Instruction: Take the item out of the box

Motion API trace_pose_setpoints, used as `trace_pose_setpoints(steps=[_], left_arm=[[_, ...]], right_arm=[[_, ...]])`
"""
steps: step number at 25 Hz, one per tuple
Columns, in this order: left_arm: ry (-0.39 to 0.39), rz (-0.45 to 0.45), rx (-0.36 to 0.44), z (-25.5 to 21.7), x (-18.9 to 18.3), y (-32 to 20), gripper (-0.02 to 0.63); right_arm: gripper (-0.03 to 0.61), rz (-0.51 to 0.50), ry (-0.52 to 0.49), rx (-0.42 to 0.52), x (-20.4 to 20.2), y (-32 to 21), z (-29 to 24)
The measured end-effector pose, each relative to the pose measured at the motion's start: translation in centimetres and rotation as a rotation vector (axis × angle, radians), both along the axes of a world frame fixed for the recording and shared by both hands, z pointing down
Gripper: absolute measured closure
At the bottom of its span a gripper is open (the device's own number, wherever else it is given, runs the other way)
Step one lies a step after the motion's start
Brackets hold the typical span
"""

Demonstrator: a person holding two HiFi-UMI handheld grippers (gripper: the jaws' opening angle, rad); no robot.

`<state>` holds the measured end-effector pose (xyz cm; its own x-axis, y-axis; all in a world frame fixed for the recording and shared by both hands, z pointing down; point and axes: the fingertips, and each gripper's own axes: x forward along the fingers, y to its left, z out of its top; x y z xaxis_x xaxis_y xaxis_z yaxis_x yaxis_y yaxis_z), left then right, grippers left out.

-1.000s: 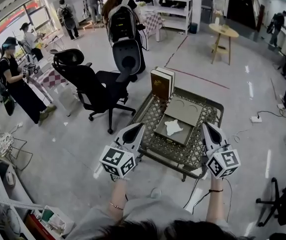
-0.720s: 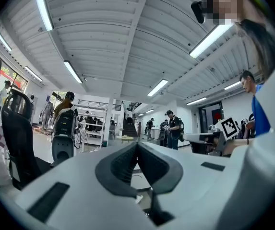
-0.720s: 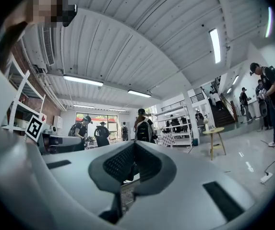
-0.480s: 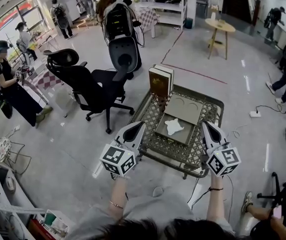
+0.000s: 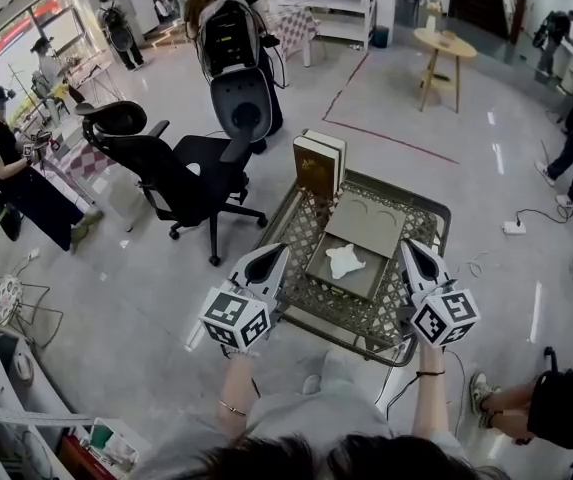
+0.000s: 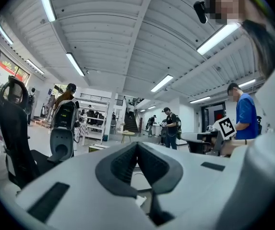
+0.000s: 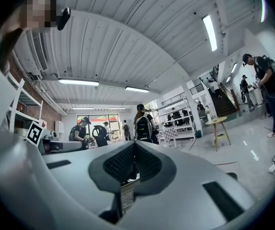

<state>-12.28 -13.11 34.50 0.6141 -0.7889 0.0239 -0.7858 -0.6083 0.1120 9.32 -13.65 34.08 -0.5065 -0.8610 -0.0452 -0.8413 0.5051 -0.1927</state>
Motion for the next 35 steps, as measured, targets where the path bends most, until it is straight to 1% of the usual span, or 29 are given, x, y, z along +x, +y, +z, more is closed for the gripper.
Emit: trace_pose_setpoints(steps=[8,16,23,29,35], left_arm=[[0.014,-0.027,-0.031,1.5,1.6,-4.6,0.597],[0.019,-0.042,-0.092,4.3,2.9,-7.3,0.597],[0.005,-0.025,-0.189,7.7,3.3,-8.4,0.597],[-0.006,0.017,-0.271,10.9,3.9,-9.2,0.597],[-0.017,0.057,-0.338,14.6,4.8,-10.1,0.597]], right_arm=[[0.557,-0.064,-0.009,-0.02,0.3,-5.7,0.5],[0.557,-0.117,-0.007,-0.097,0.6,-9.0,3.9],[0.557,-0.137,0.001,-0.215,-0.2,-10.5,8.2],[0.557,-0.143,0.01,-0.316,-0.9,-11.3,12.3],[0.557,-0.162,0.032,-0.395,-1.8,-12.4,16.4]])
